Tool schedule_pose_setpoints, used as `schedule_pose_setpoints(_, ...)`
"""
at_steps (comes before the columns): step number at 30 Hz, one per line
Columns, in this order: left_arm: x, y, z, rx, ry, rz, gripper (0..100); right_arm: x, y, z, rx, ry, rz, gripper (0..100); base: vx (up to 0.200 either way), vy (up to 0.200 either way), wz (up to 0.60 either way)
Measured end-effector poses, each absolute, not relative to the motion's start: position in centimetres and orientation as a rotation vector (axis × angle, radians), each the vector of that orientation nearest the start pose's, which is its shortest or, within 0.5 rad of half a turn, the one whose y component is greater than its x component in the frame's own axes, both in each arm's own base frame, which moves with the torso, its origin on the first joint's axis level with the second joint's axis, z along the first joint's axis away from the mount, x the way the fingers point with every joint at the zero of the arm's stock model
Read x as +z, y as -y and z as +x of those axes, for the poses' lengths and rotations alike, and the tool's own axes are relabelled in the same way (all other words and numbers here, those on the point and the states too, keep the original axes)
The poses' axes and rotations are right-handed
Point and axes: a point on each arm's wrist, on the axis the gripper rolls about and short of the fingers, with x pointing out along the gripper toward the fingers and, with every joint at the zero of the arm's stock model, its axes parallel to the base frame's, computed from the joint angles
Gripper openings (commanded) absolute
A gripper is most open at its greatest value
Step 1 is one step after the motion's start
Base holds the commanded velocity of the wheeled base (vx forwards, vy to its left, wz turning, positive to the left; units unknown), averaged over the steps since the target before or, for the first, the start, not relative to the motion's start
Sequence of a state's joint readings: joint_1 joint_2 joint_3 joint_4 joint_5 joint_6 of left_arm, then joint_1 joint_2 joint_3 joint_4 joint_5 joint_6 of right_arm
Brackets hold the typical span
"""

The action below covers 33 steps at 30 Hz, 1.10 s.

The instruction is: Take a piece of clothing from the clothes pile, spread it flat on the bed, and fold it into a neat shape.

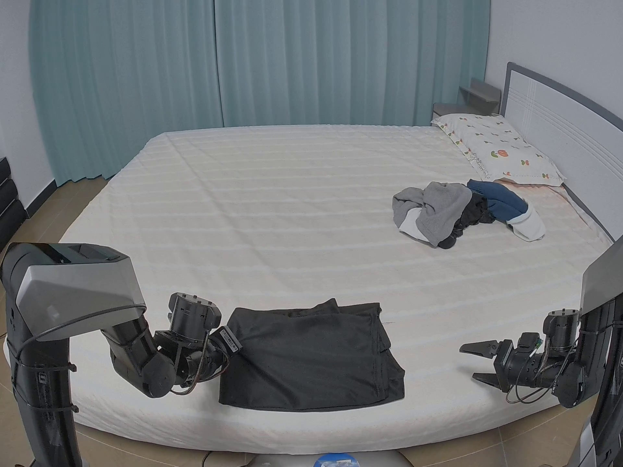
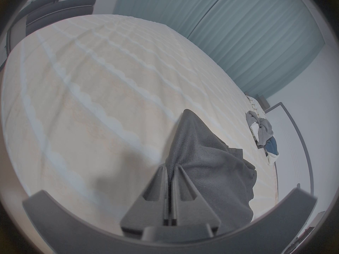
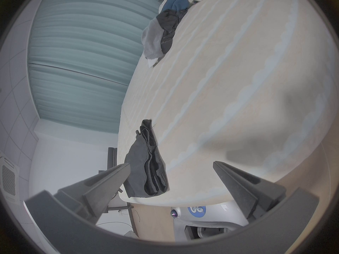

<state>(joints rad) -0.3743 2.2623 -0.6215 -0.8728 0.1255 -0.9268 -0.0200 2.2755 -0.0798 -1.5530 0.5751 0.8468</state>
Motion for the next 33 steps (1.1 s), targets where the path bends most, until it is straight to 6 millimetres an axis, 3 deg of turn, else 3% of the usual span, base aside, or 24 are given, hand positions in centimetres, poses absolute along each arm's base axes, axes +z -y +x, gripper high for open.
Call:
schedule_pose_setpoints(28,-2.1,11.2,29.8,0.189,-0.827,-0.64,0,-1.8,-0.8,23.0,0.236,-0.835,0.987,100,0.0,0.2,0.0)
schedule_pose_setpoints(33,-2.3,11.7,29.5,0.207,-0.838,-0.612,0,-1.8,-0.8,23.0,0.235,-0.837,0.987,100,0.0,0.0,0.0)
